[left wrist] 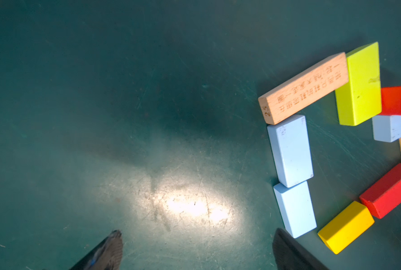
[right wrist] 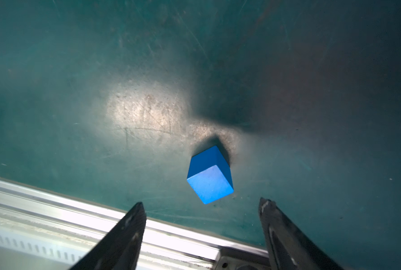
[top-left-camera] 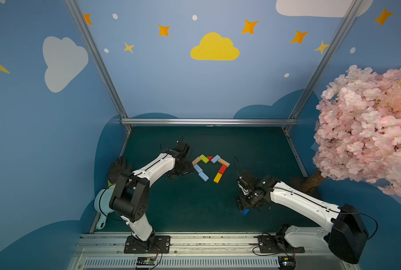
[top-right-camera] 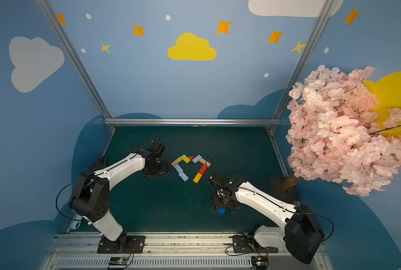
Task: Assemble a heart with building blocks
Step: Pick up the building block from the center of the board.
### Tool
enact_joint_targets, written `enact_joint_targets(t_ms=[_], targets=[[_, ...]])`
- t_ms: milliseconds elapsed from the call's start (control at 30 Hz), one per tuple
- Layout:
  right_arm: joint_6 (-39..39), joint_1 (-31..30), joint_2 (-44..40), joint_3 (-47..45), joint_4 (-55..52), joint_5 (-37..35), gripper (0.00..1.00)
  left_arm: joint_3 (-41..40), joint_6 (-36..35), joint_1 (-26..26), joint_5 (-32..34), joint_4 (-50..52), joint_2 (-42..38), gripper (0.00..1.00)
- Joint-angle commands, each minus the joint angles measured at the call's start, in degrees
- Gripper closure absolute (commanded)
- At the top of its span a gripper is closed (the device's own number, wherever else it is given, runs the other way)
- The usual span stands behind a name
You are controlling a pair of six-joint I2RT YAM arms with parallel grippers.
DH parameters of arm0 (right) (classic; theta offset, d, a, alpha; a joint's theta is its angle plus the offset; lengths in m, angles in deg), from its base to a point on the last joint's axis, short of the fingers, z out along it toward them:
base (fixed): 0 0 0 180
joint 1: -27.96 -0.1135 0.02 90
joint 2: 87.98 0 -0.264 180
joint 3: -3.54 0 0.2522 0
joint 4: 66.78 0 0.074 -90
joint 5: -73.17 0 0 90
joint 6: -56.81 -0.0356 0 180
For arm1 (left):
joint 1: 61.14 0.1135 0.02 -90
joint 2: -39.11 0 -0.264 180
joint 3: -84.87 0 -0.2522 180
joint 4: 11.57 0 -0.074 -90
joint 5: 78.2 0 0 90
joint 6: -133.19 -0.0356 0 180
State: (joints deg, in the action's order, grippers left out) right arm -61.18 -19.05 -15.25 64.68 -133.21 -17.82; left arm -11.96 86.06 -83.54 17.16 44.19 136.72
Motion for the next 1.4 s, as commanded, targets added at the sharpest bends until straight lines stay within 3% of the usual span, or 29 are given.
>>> enact_joint_targets(t_ms=[0, 500, 667, 733, 1367], targets=[[1.87, -0.69, 1.96, -1.05, 2.67, -0.13, 0.2, -0.57, 0.72, 0.16, -0.01, 0.37, -0.58, 0.0], [1.32, -1.35, 4.45, -3.82, 3.6, -0.5, 0.26, -1.64, 1.42, 0.18, 0.35, 0.19, -0.63, 0.0], [1.0, -1.8, 5.41, -4.1, 3.62, -0.26, 0.35, -1.29, 1.16, 0.16, 0.26, 0.11, -0.19, 0.0], [0.85, -1.96, 5.55, -4.11, 3.71, -0.44, 0.43, -1.29, 1.07, 0.25, 0.26, 0.1, -0.09, 0.0], [2.7, -2.83, 9.75, 1.93, 0.92, -2.37, 0.71, -1.64, 0.81, 0.5, 0.17, -0.34, 0.4, 0.0]])
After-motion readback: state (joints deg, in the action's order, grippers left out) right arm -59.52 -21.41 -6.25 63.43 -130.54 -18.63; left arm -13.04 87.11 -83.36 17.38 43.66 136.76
